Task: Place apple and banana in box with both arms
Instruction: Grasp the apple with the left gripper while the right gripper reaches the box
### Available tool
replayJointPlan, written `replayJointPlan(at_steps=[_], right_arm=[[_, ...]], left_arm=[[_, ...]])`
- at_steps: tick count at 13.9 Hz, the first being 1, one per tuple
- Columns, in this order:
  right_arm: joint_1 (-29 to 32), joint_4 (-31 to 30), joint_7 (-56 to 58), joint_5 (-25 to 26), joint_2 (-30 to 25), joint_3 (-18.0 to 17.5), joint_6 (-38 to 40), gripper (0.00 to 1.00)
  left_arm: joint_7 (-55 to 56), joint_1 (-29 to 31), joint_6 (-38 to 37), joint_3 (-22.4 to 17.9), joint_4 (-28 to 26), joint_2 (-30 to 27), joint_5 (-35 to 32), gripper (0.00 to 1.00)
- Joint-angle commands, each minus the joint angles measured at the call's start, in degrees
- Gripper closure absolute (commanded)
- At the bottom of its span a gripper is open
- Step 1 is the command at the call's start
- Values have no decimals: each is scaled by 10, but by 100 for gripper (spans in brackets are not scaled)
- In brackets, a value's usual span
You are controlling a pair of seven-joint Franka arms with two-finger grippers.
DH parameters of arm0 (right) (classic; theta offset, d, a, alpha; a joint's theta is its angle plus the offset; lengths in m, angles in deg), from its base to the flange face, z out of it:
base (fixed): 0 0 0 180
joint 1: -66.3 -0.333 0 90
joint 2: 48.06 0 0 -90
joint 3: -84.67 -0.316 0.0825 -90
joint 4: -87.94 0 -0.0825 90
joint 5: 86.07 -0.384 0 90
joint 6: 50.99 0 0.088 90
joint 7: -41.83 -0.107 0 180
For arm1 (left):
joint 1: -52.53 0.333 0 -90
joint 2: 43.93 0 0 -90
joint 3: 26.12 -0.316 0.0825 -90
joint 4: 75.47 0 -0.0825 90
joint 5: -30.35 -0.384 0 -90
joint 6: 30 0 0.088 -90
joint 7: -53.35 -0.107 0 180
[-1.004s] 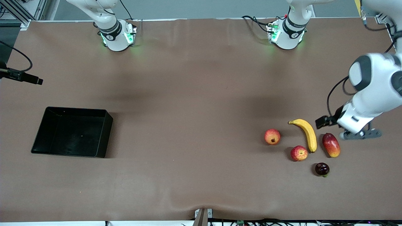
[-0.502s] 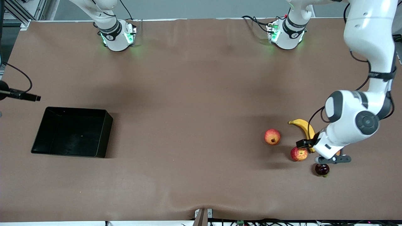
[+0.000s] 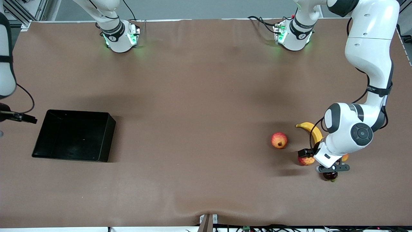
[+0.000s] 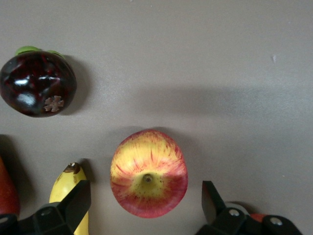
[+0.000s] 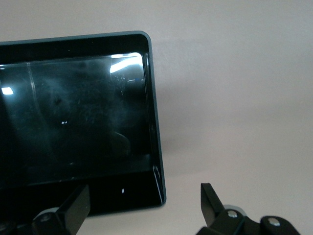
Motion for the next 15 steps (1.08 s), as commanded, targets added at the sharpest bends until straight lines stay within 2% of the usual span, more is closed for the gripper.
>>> replayJointPlan(at_steps=[1, 4, 6, 7, 8, 9, 10, 11, 12, 13, 15], right_arm=[[27, 4, 23, 7, 44, -12, -39, 0], [51, 3, 92, -6, 94, -13, -85, 0], [56, 5, 107, -83, 135, -14, -102, 0], [56, 5, 131, -107, 147, -13, -114, 0], [56, 6, 146, -113, 154, -13, -119, 10], [55, 8, 154, -112, 161, -13, -129, 36], [52, 8, 160, -112, 162, -13, -136, 57], [51, 10, 162, -112, 161, -13, -135, 79], [51, 14, 168, -110, 160, -13, -132, 95], [50, 18, 186, -111, 158, -13, -129, 100], [50, 33, 198, -111, 156, -13, -128, 100]], left_arm=[[17, -3, 14, -1, 11, 12, -12, 0], [17, -1, 31, -2, 10, 25, -12, 0], [17, -1, 31, -1, 10, 27, -12, 0], [17, -2, 31, -1, 10, 28, -12, 5], [17, -2, 31, -1, 10, 27, -12, 23], [15, -2, 31, -1, 11, 27, -13, 45], [9, -3, 31, -1, 11, 26, -14, 73], [7, -3, 31, -2, 11, 24, -14, 95], [7, -3, 31, -1, 11, 22, -20, 100], [7, -6, 30, -1, 11, 19, -30, 100], [8, -6, 23, 1, 12, 7, -40, 100]])
